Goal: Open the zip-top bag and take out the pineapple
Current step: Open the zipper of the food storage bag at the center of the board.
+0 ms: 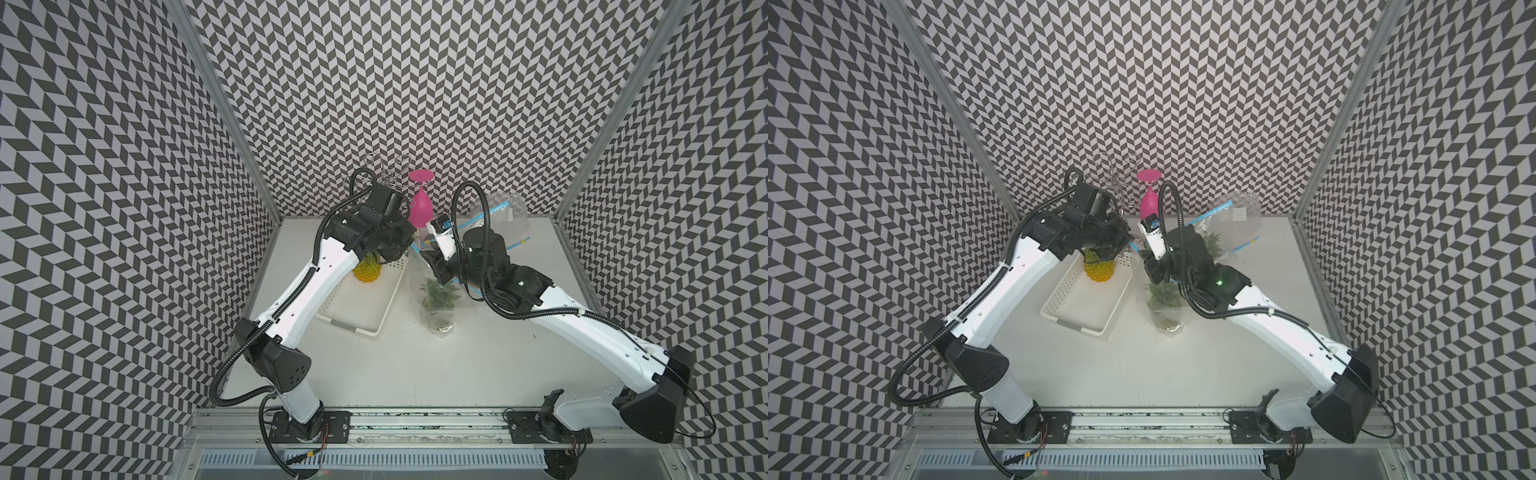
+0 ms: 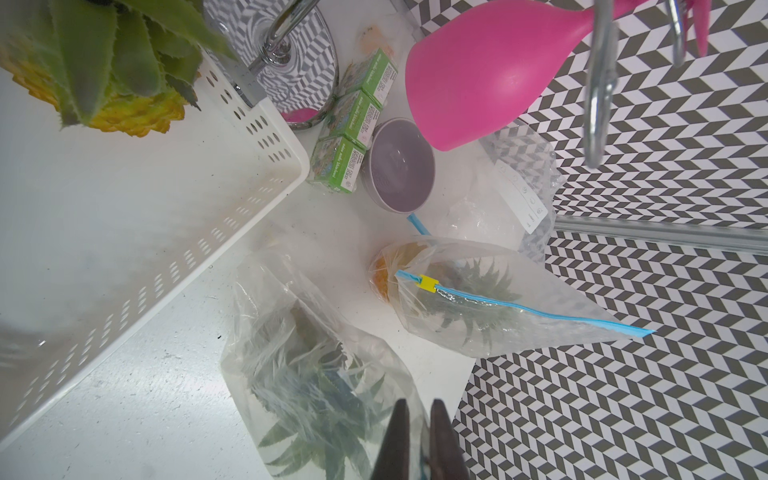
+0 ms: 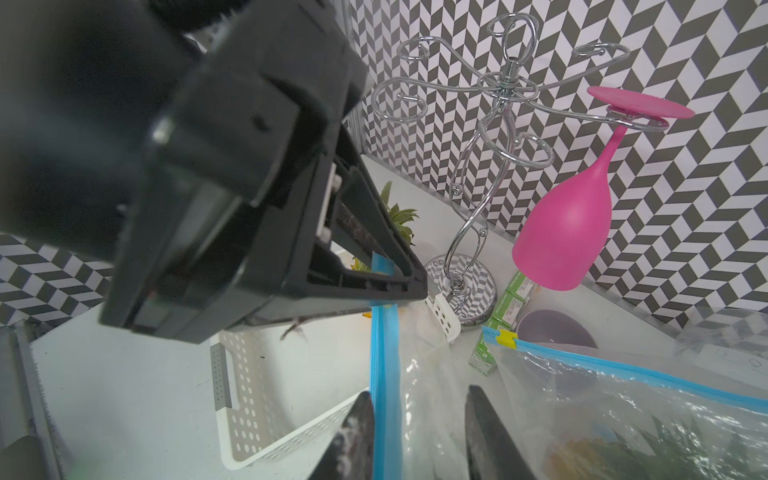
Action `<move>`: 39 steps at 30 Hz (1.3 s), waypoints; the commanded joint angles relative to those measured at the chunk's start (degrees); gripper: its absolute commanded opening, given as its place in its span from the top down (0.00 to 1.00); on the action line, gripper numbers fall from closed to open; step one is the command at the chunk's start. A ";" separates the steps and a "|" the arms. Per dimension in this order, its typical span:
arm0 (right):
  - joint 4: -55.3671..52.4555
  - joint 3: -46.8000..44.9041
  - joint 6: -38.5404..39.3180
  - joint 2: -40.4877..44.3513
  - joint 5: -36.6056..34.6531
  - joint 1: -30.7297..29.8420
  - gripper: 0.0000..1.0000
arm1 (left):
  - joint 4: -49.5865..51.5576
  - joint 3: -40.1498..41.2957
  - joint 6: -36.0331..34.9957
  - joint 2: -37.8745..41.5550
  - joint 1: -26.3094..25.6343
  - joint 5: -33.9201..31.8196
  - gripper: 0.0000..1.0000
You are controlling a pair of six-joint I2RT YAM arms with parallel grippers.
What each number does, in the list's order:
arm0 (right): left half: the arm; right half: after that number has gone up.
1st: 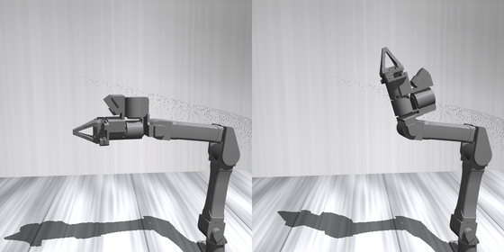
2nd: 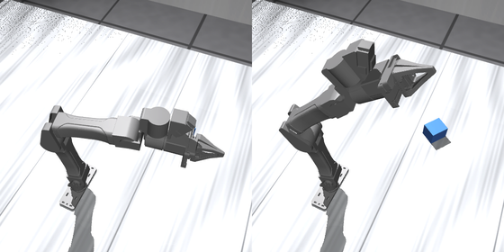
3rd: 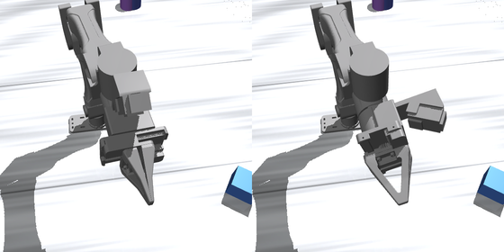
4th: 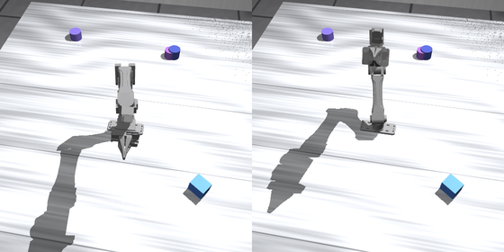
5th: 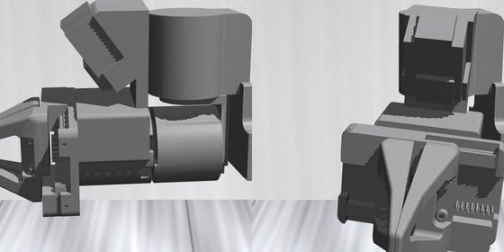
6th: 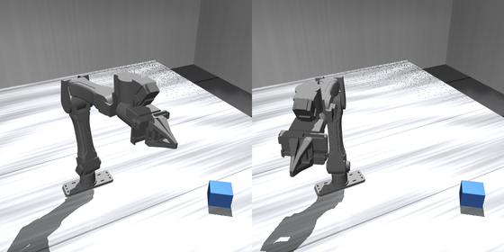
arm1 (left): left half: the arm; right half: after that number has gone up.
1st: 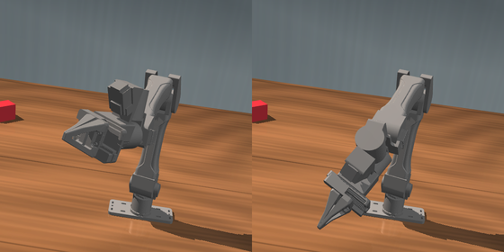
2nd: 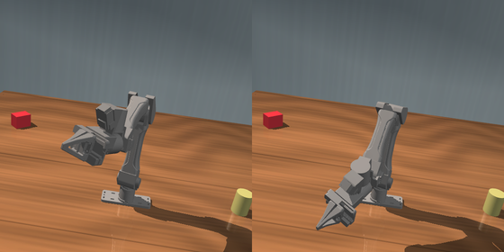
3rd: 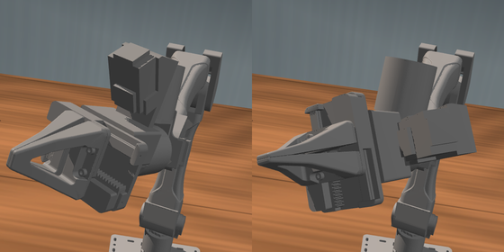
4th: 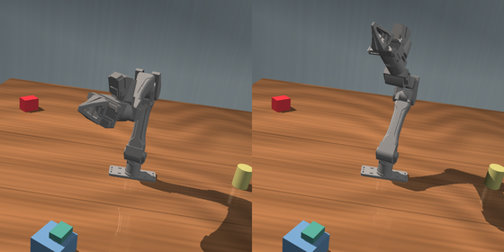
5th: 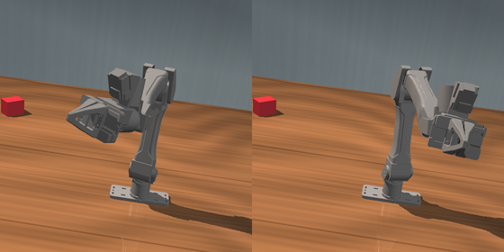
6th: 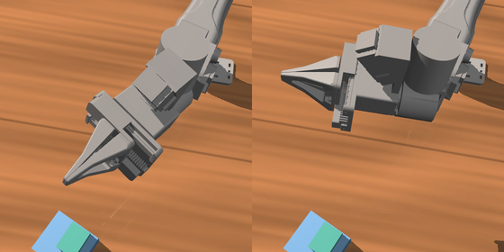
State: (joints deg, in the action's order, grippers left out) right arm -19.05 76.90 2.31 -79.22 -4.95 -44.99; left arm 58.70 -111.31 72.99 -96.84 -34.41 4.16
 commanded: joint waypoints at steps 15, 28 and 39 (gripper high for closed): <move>-2.62 1.96 1.55 -1.29 -7.20 0.27 0.60 | -0.78 -0.74 -0.13 2.00 -0.52 0.13 1.00; -22.65 2.71 -12.96 4.09 -14.12 2.54 0.50 | -0.43 -1.72 0.13 2.00 -0.59 0.37 1.00; -27.73 9.16 -18.37 7.54 -9.98 -2.65 0.40 | -1.55 -0.73 0.72 1.78 -2.19 1.71 1.00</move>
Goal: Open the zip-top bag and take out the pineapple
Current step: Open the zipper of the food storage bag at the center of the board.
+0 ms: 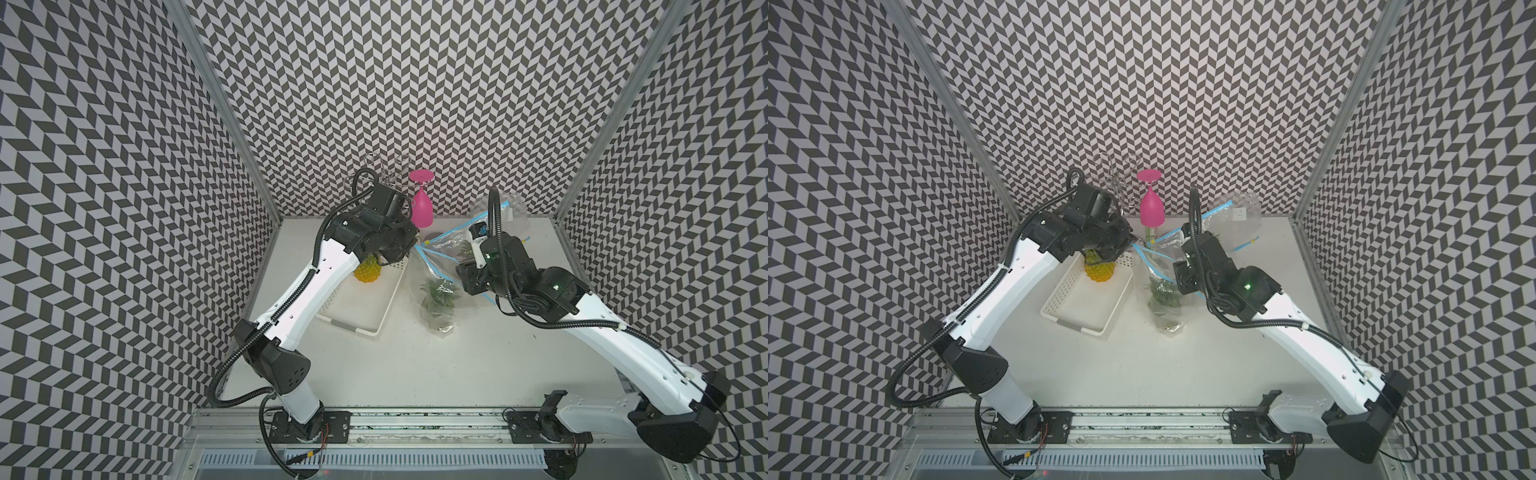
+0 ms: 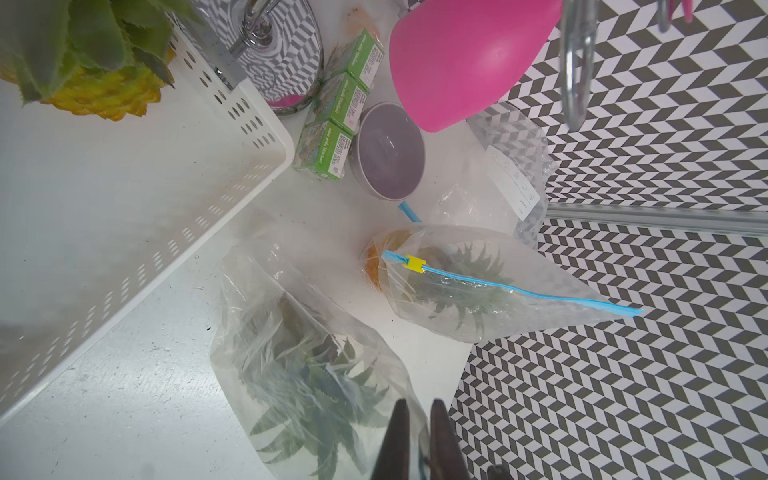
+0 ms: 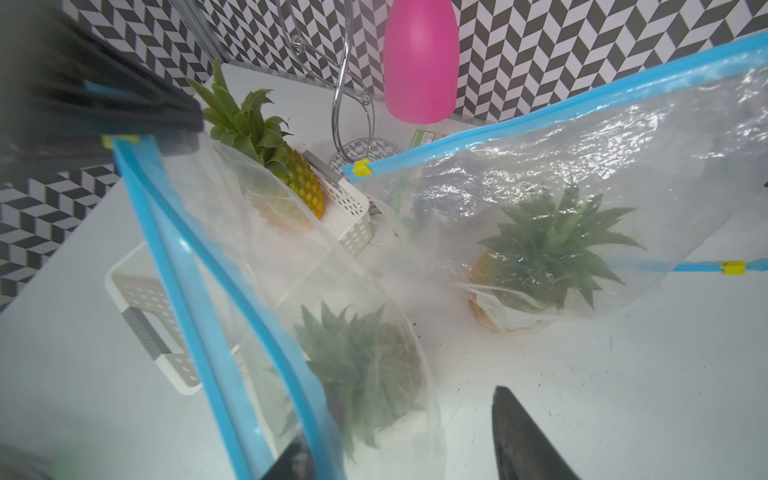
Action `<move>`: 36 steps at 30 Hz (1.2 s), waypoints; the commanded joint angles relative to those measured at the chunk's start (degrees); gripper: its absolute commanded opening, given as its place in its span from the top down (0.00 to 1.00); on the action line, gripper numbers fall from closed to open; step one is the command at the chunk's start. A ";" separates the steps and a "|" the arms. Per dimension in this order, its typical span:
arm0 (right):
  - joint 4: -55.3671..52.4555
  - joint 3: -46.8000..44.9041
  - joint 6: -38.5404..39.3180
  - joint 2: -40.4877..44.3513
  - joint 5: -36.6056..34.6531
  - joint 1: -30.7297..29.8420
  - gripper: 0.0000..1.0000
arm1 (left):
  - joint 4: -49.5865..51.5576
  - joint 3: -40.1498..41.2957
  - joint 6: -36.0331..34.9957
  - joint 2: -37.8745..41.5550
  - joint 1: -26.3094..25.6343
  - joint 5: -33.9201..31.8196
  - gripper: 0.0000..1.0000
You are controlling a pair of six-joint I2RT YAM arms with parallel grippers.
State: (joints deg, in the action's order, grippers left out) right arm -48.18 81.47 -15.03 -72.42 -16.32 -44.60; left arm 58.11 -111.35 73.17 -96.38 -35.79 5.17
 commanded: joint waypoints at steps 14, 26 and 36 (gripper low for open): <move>5.47 6.67 -8.53 -4.03 9.44 -4.87 0.88 | -1.07 -0.18 0.97 1.98 -1.30 0.23 1.00; 7.54 3.90 -7.95 -5.36 12.42 1.77 0.96 | -0.98 0.08 0.93 2.42 -1.56 0.22 1.00; 5.72 -0.36 -4.37 -5.35 6.18 2.42 0.97 | -1.30 -0.68 1.12 2.34 -1.65 0.85 1.00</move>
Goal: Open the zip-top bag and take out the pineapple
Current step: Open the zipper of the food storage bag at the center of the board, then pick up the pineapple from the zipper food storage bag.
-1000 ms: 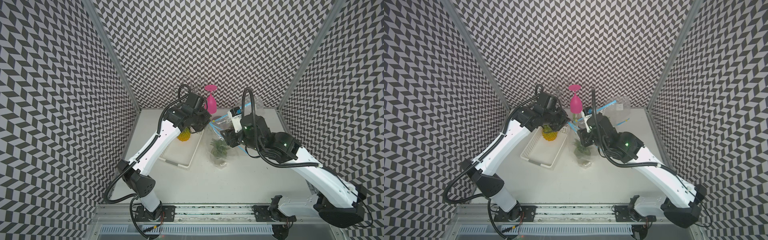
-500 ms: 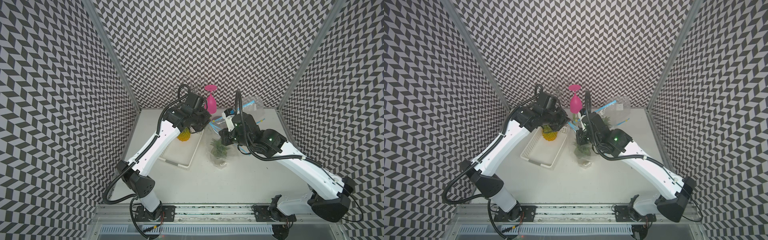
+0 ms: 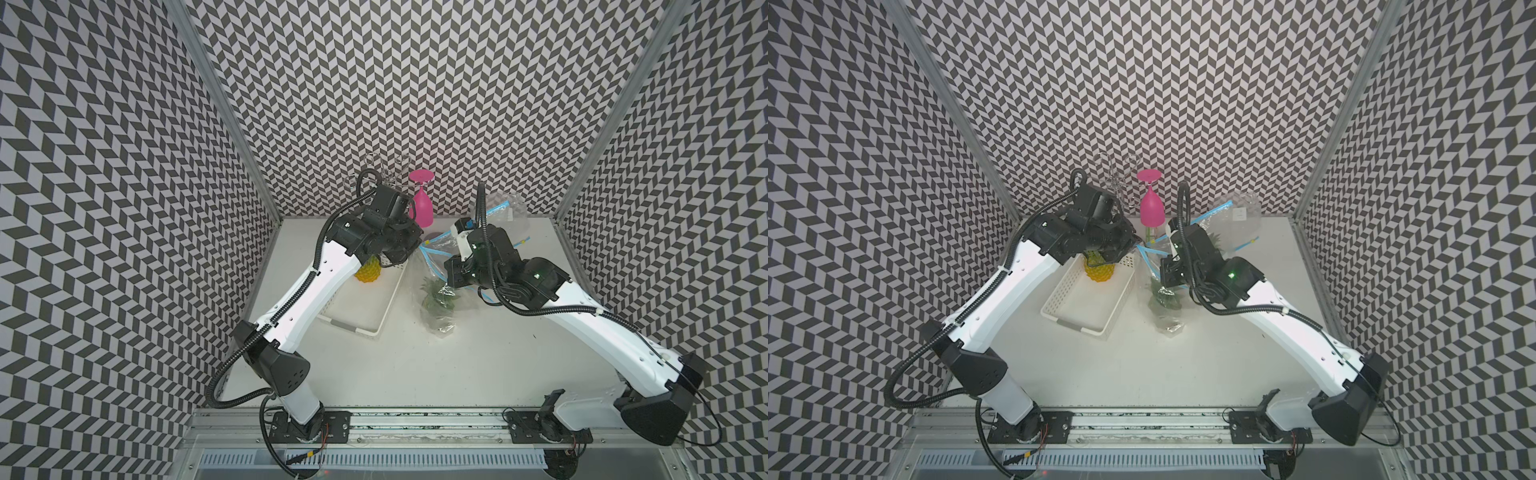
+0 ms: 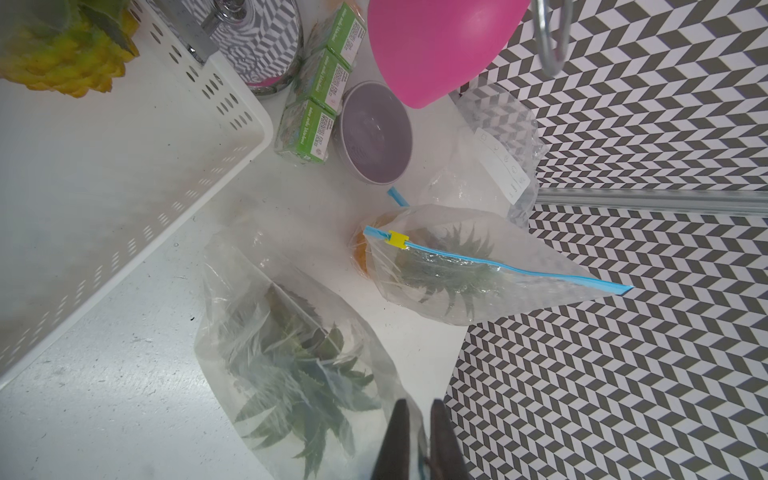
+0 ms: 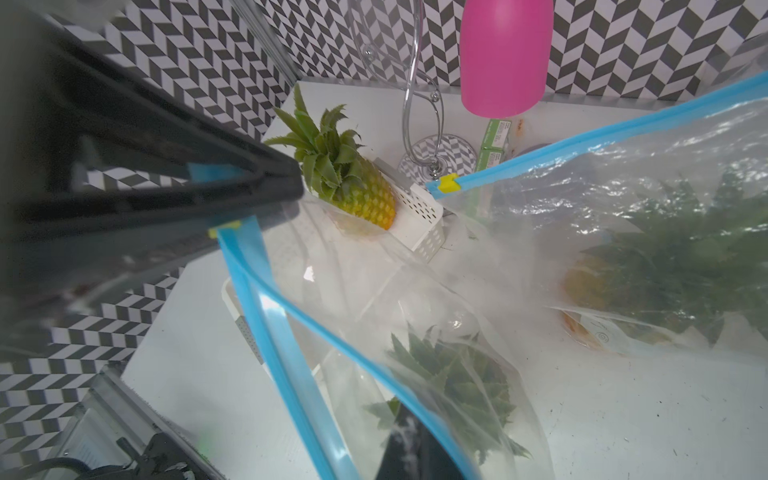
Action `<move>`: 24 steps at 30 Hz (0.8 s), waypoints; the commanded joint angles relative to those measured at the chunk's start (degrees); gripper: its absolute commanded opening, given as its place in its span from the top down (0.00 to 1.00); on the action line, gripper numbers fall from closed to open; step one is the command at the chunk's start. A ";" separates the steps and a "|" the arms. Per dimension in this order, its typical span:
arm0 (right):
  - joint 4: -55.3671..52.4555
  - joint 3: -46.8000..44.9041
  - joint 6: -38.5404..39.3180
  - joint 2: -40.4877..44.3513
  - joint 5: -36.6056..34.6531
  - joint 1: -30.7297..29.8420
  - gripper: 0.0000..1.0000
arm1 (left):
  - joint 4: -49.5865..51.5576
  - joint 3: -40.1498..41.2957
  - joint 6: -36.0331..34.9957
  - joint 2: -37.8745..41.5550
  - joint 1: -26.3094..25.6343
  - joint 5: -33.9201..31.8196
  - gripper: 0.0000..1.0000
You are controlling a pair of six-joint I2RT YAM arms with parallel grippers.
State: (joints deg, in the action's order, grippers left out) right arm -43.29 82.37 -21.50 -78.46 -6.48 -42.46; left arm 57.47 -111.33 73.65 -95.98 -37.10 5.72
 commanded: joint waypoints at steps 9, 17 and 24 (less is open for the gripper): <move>-1.66 -2.67 5.40 0.02 -4.79 0.27 0.78 | -0.58 0.06 1.04 2.90 -1.12 1.97 1.00; -3.20 -2.77 6.77 -0.67 5.79 0.27 0.50 | -3.24 6.05 1.76 6.50 -1.48 4.92 1.00; -8.29 -3.56 9.42 0.05 8.92 -0.88 0.37 | -3.83 7.84 1.41 7.91 -1.74 6.16 0.99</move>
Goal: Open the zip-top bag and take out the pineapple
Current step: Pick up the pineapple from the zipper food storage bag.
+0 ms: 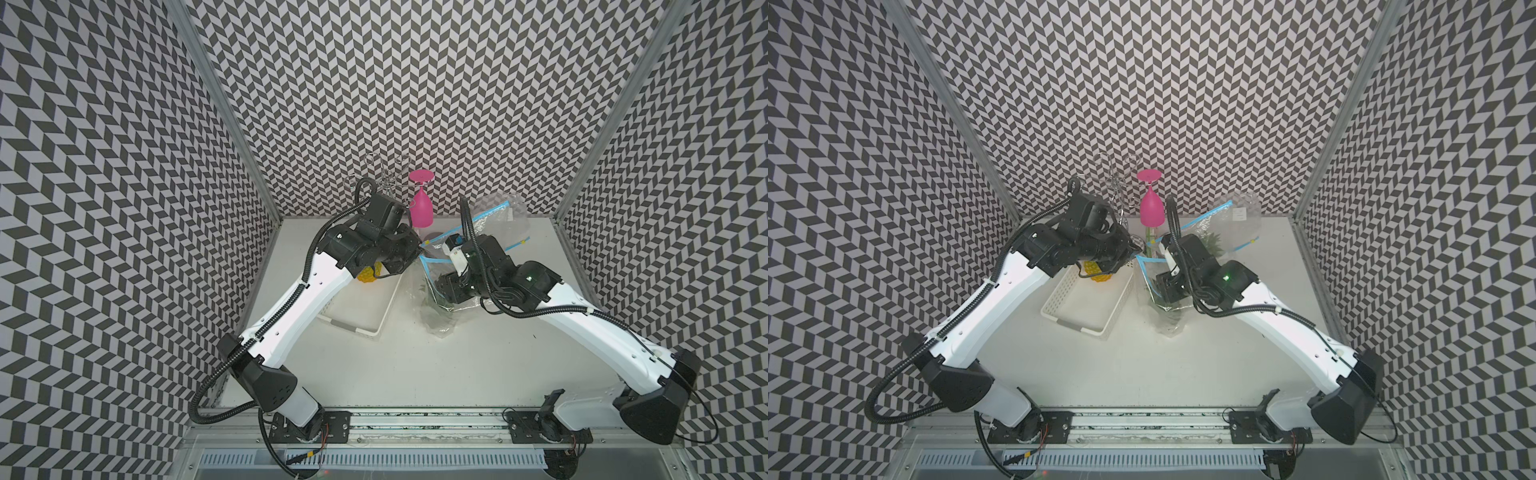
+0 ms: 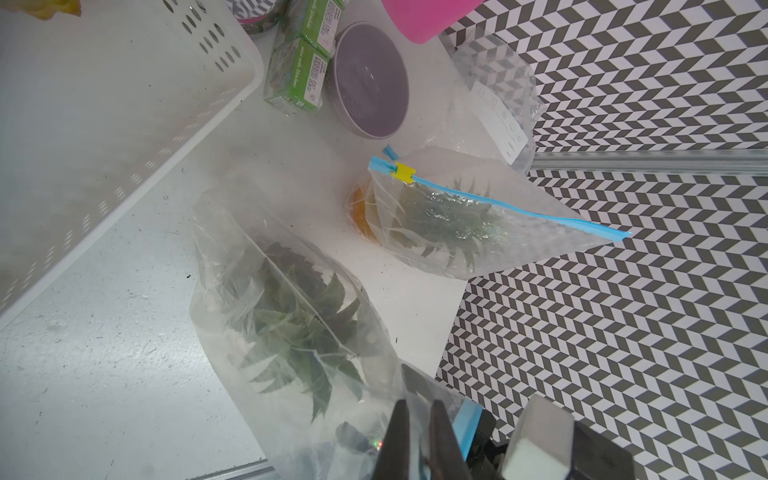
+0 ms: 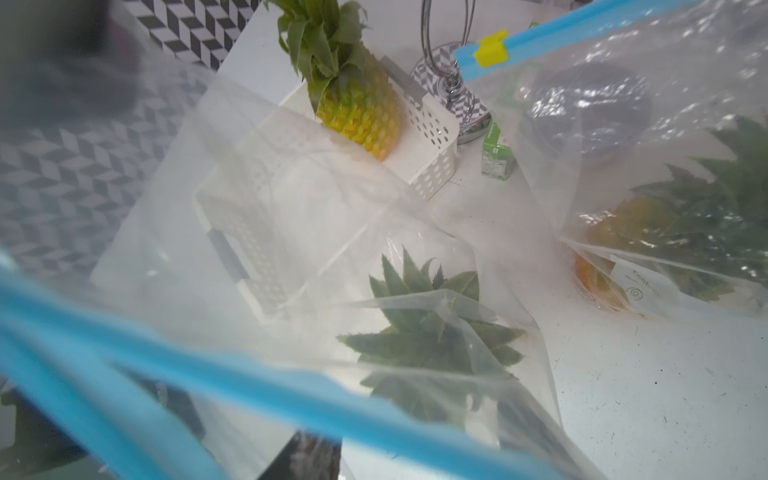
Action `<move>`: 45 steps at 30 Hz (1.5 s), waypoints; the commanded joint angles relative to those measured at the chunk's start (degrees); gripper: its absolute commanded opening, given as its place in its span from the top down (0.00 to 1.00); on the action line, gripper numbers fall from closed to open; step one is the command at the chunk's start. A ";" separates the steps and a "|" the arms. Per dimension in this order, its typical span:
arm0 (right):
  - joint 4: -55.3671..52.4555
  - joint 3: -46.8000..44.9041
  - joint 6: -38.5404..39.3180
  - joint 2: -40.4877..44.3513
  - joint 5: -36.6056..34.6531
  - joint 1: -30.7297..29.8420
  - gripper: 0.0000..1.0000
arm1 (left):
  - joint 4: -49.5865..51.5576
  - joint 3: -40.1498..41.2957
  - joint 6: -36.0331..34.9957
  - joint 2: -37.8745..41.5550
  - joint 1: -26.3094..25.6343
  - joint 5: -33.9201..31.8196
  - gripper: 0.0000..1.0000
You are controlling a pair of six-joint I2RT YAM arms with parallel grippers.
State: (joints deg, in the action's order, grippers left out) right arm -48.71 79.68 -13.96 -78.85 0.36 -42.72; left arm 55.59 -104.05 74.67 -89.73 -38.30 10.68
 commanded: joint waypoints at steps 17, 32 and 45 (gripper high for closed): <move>9.78 -7.51 -8.53 0.40 -3.18 -1.71 0.16 | -5.90 10.87 2.56 5.82 -1.60 1.85 0.95; 14.66 -12.03 -20.00 -0.75 -15.97 -6.14 0.12 | -8.52 13.44 4.28 5.61 -1.60 2.73 0.95; 24.76 -16.80 -18.48 -3.77 -16.73 -6.22 0.07 | -9.19 13.70 5.09 5.18 -2.43 3.57 0.95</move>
State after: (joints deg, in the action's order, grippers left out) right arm -28.64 64.97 -32.42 -81.58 -14.94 -48.69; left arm 47.77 -90.63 78.87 -84.75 -40.14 13.26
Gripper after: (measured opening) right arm 0.930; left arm 0.084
